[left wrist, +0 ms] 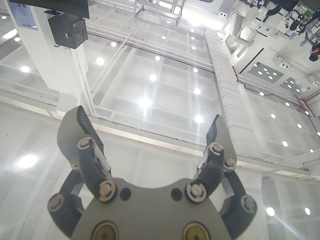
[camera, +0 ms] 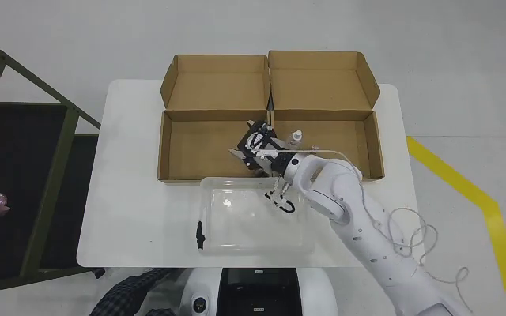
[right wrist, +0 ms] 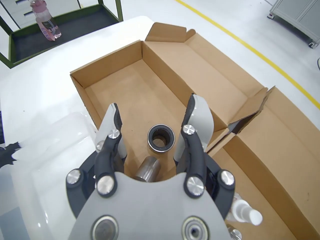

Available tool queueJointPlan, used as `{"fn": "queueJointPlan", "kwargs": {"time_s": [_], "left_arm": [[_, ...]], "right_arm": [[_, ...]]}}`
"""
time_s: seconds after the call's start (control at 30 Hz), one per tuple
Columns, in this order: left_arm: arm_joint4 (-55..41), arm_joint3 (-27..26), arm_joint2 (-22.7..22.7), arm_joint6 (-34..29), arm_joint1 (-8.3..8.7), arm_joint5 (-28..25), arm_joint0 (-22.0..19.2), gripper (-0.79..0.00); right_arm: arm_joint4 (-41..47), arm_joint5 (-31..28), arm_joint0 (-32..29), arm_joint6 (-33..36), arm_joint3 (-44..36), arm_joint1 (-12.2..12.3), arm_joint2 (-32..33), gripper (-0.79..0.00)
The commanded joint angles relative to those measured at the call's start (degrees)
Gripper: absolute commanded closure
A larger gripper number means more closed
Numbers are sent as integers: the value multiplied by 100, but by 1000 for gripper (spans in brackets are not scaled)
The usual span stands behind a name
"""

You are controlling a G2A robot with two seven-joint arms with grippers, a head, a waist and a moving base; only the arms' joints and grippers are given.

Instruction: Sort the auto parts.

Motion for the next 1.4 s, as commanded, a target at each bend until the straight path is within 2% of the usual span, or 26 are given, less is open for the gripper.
{"fn": "queueJointPlan", "kwargs": {"time_s": [0.0, 0.27, 0.7, 1.07, 1.37], "left_arm": [[0, 0, 0, 0, 0, 0, 0, -785], [0, 0, 0, 0, 0, 0, 0, -785], [0, 0, 0, 0, 0, 0, 0, -785], [0, 0, 0, 0, 0, 0, 0, -785], [0, 0, 0, 0, 0, 0, 0, -785]], "right_arm": [[-23, -111, -314, -105, -350, 66, 255, -493], [-146, -604, -1495, -786, -1090, 305, 1341, -548], [-526, -861, -3025, -2319, -1293, 525, 2848, -782], [-375, -935, -3961, -3219, -942, 613, 3841, -785], [-361, -968, -4455, -3957, -764, 639, 4276, -785]]}}
